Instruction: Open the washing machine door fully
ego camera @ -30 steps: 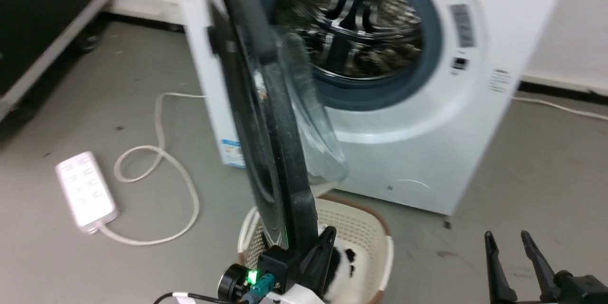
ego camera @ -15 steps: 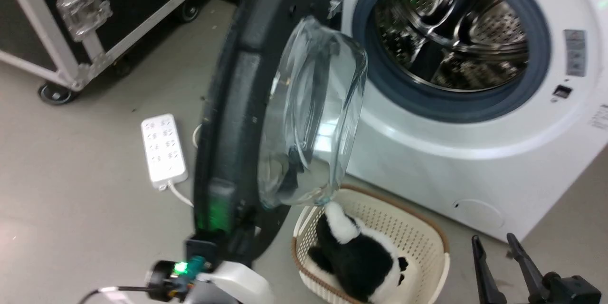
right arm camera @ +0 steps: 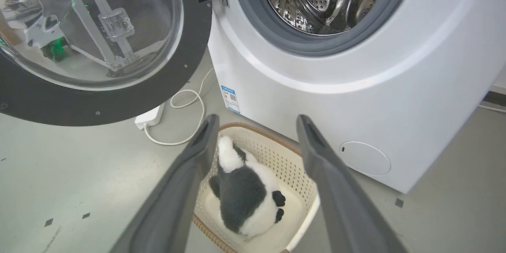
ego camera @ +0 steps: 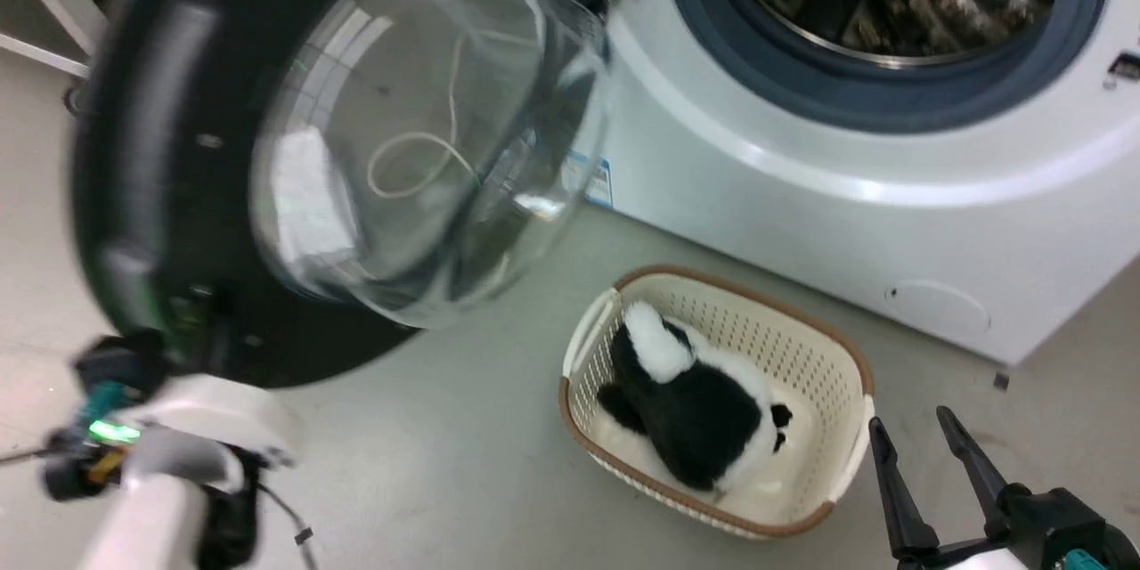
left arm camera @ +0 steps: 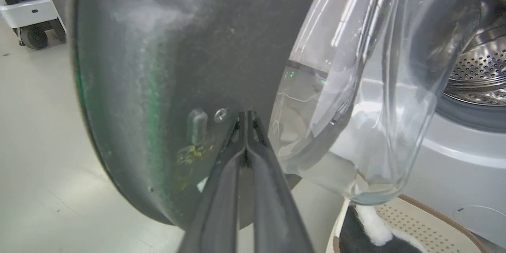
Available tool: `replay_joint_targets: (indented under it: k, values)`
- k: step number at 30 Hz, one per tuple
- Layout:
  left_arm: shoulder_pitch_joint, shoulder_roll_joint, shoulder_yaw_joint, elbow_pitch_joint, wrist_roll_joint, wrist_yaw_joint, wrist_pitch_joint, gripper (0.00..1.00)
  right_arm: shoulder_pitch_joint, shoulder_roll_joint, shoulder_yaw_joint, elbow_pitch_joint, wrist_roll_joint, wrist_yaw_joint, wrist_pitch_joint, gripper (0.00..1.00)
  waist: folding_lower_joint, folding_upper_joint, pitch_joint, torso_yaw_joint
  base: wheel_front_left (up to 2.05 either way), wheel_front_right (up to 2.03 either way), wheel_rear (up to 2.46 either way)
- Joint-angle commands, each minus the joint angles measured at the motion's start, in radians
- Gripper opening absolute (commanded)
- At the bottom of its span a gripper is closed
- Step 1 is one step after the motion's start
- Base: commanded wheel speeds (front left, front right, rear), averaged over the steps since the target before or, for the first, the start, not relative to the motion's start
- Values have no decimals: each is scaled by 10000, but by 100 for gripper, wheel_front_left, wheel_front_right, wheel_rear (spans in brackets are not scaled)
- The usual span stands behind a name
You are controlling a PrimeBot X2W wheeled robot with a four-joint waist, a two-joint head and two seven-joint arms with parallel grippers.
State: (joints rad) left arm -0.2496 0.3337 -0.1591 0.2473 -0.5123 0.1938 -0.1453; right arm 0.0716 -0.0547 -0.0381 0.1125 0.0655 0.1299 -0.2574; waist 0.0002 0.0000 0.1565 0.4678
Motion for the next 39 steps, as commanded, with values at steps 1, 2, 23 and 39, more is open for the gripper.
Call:
replay_joint_targets:
  k: [1, 2, 23, 39]
  values:
    - [-250, 196, 185, 158, -89, -8, 3, 0, -148, -64, -26, -67, -86, 8, -44, 100, -2, 0, 376, -236, 0, 0, 0]
    - [-390, 328, 360, 302, -219, -63, 32, 0, -179, -114, -27, -77, -108, 8, -44, 100, -2, 0, 487, -299, 0, 0, 0]
    - [-2741, 1860, 1899, 4390, -1193, -1019, -734, 0, -705, -581, -209, -271, -95, 8, 17, 100, -2, 0, 1526, -1275, 0, 0, 0]
    - [-44, -101, 636, 428, 627, -917, -1162, 0, -561, -80, -1035, -1307, -437, 8, -41, 100, -2, 0, -934, -2061, 0, 0, 0]
